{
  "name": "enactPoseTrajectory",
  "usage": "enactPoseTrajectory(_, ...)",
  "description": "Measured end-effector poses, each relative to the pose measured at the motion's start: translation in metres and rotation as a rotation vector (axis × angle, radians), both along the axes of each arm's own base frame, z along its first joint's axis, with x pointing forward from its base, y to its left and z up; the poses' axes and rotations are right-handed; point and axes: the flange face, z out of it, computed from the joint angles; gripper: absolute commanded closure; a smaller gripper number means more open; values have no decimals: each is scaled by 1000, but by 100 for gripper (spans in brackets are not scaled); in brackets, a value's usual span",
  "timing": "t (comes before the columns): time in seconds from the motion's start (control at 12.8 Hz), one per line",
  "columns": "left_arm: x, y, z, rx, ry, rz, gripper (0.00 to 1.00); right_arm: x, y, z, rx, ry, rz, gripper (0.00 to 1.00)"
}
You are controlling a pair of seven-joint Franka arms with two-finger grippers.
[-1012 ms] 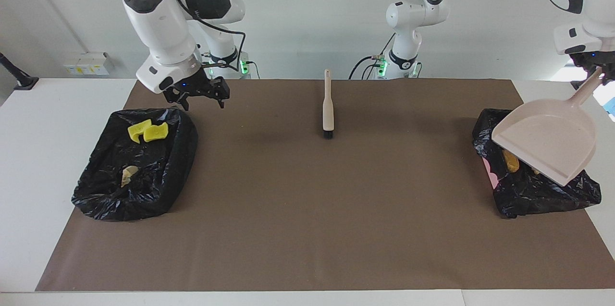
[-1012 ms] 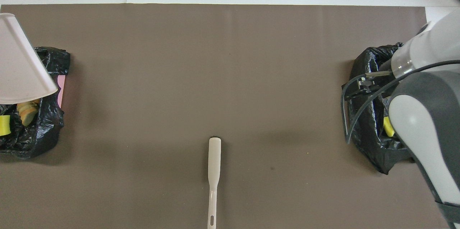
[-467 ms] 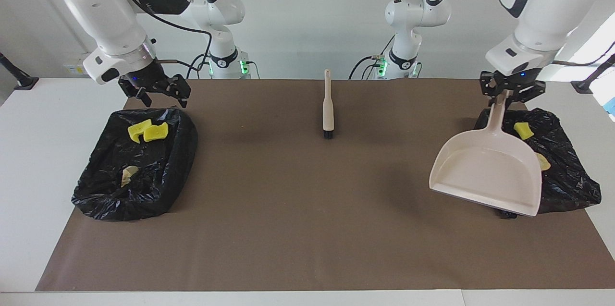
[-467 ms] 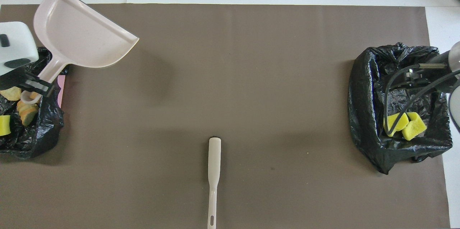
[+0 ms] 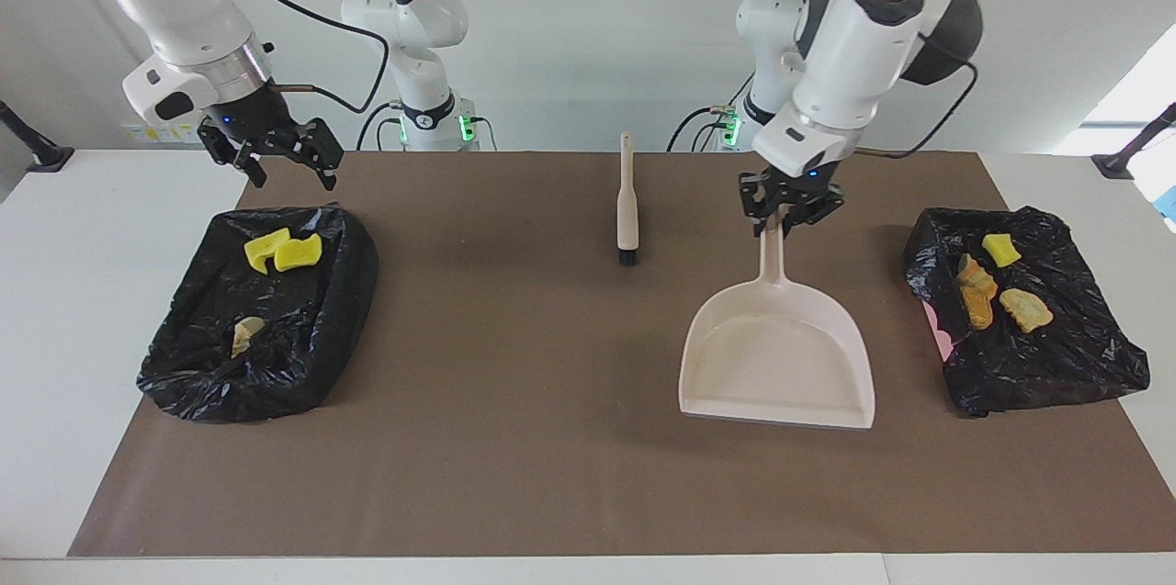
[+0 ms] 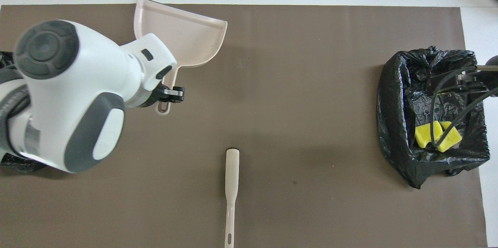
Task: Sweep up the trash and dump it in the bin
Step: 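Lift the dustpan back and set it mid-table with the left gripper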
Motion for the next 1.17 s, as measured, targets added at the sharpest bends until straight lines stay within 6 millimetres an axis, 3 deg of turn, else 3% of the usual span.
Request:
enactPoseTrajectory(0.23,-8,-73,-60,-32,-6,44,100,0,-2,1,0,-1,-4,0)
enactPoseTrajectory(0.39,-11,-105,-99,-48,-2,39,100,0,-4,1,0,-2,-8,0)
enactPoseTrajectory(0.62,-15,-125,-127,-92,13,46,100,-1,-11,1,0,-2,-20,0)
enactPoseTrajectory(0.93,-24,-126,-145,-100,29,48,100,-2,-9,0,1,12,-25,0)
enactPoseTrajectory(1.01,-26,-128,-150,-105,31,45,94,-3,-6,-1,1,23,-27,0)
enactPoseTrajectory(1.17,-31,-133,-157,-106,34,37,54,-4,-3,-1,1,29,-27,0)
